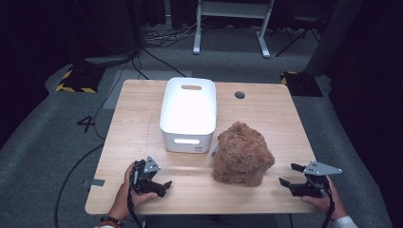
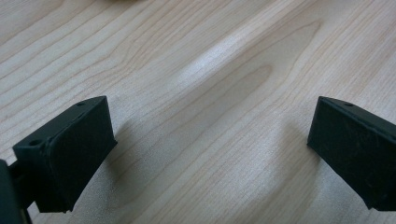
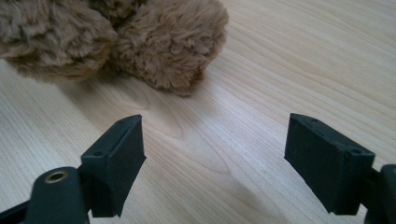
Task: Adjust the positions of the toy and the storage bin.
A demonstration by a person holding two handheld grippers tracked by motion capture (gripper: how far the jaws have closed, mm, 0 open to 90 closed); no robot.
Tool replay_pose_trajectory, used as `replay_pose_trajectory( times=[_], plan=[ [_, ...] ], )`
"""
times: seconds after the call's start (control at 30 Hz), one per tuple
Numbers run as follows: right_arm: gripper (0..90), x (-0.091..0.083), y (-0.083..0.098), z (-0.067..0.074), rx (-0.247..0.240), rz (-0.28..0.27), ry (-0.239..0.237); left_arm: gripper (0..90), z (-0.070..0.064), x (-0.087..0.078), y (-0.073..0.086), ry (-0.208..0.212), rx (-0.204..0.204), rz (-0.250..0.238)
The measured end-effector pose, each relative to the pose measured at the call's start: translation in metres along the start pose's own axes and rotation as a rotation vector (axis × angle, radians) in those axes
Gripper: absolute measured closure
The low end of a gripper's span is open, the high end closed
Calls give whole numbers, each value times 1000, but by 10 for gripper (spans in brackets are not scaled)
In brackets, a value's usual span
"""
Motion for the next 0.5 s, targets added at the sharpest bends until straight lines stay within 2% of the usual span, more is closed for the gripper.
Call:
replay_pose_trajectory(
  times=[0.2,0.4,0.5],
  plan=[
    [202,-8,-8,1,-2,-44,-1,6,0,0,0,0,0,0],
    [204,-14,-20,3,-3,-61,25,6,0,0,0,-1,-2,0],
    [208,-14,-26,5,0,-68,20,6,0,0,0,-2,-5,1]
  ],
)
Point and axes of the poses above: each handheld gripper's, and its own axes: x roughly forward along the jaws, y roughly out of its underside, z roughly to its left, the point moved 1 cm from there along x, roughly forward along the jaws, and after that the axes turned 13 degrees about z, right-handed, at the moved point
